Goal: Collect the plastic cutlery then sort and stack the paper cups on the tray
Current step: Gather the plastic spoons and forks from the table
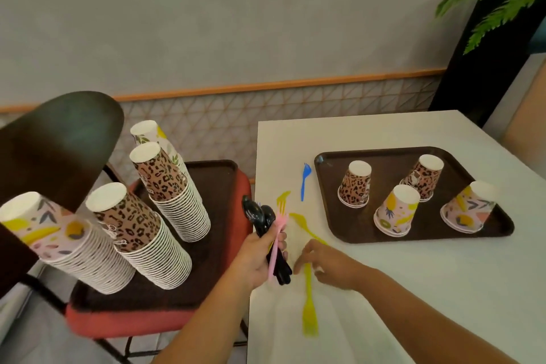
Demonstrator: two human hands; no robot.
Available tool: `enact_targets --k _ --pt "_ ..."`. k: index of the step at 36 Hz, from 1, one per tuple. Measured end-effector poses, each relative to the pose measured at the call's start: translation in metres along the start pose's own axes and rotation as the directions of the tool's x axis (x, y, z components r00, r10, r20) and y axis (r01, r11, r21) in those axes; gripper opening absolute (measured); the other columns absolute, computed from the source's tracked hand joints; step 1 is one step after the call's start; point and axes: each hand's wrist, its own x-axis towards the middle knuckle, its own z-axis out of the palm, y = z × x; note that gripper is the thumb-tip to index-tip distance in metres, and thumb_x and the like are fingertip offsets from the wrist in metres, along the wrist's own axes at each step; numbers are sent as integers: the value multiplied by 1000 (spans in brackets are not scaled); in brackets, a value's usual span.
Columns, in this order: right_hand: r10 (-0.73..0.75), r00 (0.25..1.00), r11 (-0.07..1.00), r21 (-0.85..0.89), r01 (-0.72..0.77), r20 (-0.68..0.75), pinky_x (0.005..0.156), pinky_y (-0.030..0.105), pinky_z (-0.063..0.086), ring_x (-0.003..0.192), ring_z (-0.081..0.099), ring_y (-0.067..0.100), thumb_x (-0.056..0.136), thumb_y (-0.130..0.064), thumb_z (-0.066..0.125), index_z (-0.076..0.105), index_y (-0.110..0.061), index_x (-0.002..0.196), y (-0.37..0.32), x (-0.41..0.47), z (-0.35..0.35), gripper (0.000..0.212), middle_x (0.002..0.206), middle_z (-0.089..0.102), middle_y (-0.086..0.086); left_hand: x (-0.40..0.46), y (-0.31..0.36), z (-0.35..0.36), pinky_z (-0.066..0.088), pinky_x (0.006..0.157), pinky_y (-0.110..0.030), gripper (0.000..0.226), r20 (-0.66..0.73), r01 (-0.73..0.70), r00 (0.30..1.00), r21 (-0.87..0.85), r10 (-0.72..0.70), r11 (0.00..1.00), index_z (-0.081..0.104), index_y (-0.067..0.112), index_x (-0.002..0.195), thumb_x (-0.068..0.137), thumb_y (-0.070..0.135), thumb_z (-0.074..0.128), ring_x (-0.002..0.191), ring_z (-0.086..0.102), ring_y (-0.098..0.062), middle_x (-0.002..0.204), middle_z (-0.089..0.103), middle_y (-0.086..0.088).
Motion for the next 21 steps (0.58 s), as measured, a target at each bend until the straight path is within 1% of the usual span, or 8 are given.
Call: enact_targets --k 3,4,7,12,15,17,19,21 --pt "-46 995 989 -137 58 91 89 28 39 106 47 23 69 8 52 65 -24 111 4 -1 12 55 116 43 5 3 1 -4 42 51 -22 23 5 3 1000 -24 -3 1000 58 5 84 96 21 48 43 46 -9 50 47 2" --pt "-50 993 982 -179 68 104 89 32 39 106 47 25 70 5 56 64 -25 111 4 -1 15 52 119 43 5 3 0 -5 42 53 -22 23 6 3 1000 -30 -3 1000 58 5 84 96 22 47 43 46 -9 50 47 3" --pt "-80 991 956 -274 108 109 85 30 34 103 47 25 76 -8 64 64 -24 106 -1 2 18 34 121 45 4 5 1 -5 41 56 -23 24 5 -3 1000 -44 3 999 58 4 84 96 22 48 44 46 -8 51 47 3" --pt "-153 983 921 -347 178 97 77 27 24 100 47 28 80 -18 63 69 -14 91 -4 12 24 13 112 55 9 9 4 -4 41 58 -25 24 9 -7 1000 -40 8 999 58 5 82 95 23 49 45 45 -9 53 46 2" --pt "-138 988 934 -323 152 65 76 31 35 91 49 30 84 -21 58 66 -12 86 -4 17 26 12 96 59 11 12 8 -6 41 59 -25 21 20 -26 999 -73 28 997 55 6 81 96 18 47 48 44 -10 58 45 1" --pt "-80 997 944 -321 76 -2 82 36 40 97 50 29 92 -21 48 64 -12 99 -5 19 22 20 101 58 12 15 11 -8 39 61 -26 20 21 -37 999 -87 39 995 54 6 81 97 15 45 50 43 -10 62 45 0" --pt "-9 998 947 -321 -14 -69 87 30 36 107 51 24 96 -18 39 58 -12 113 -5 21 14 26 111 54 10 18 14 -11 38 63 -26 19 9 -46 999 -83 46 995 54 6 82 97 14 45 51 44 -10 64 46 0" --pt "77 983 949 -291 -124 -168 86 30 38 108 53 23 96 -13 38 54 -13 118 -2 24 9 28 116 50 8 21 17 -12 38 63 -25 20 -2 -55 998 -78 55 995 54 7 81 97 13 45 50 45 -9 65 49 0"
